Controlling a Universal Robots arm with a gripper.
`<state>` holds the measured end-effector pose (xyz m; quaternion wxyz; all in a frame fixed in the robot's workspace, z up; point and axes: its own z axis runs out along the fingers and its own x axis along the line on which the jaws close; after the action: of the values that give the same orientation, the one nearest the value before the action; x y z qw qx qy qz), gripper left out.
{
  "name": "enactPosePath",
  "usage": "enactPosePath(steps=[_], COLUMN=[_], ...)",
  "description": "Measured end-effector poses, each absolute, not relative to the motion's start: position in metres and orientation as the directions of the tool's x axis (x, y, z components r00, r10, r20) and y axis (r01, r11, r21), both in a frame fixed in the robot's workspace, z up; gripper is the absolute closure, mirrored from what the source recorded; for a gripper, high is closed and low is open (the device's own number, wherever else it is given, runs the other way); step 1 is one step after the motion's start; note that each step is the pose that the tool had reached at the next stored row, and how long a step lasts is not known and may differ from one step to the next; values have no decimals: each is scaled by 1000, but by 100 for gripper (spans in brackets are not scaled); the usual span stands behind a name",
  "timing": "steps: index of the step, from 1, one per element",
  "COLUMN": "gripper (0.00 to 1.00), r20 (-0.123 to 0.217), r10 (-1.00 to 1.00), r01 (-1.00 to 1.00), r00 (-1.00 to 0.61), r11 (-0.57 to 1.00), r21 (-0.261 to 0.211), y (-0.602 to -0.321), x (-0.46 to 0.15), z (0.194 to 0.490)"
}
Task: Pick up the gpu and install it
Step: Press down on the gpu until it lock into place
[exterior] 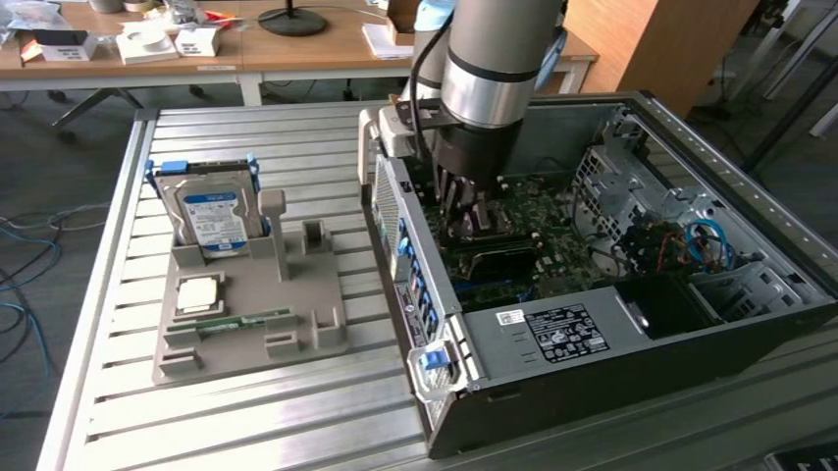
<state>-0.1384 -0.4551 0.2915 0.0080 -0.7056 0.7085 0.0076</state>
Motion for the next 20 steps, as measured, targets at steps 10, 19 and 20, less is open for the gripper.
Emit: enactPosePath(steps=[10,19,20], gripper=[89,89,89], r20=[-22,-22,-22], r10=[-1000,-1000,-1000], r01=[-1000,-1000,-1000], r00=[-4,-4,-4], r11=[4,4,4], r21=[-1,-1,-1], y=[-455,-455,-455], x=[-147,-151,-152], z=[292,291,291])
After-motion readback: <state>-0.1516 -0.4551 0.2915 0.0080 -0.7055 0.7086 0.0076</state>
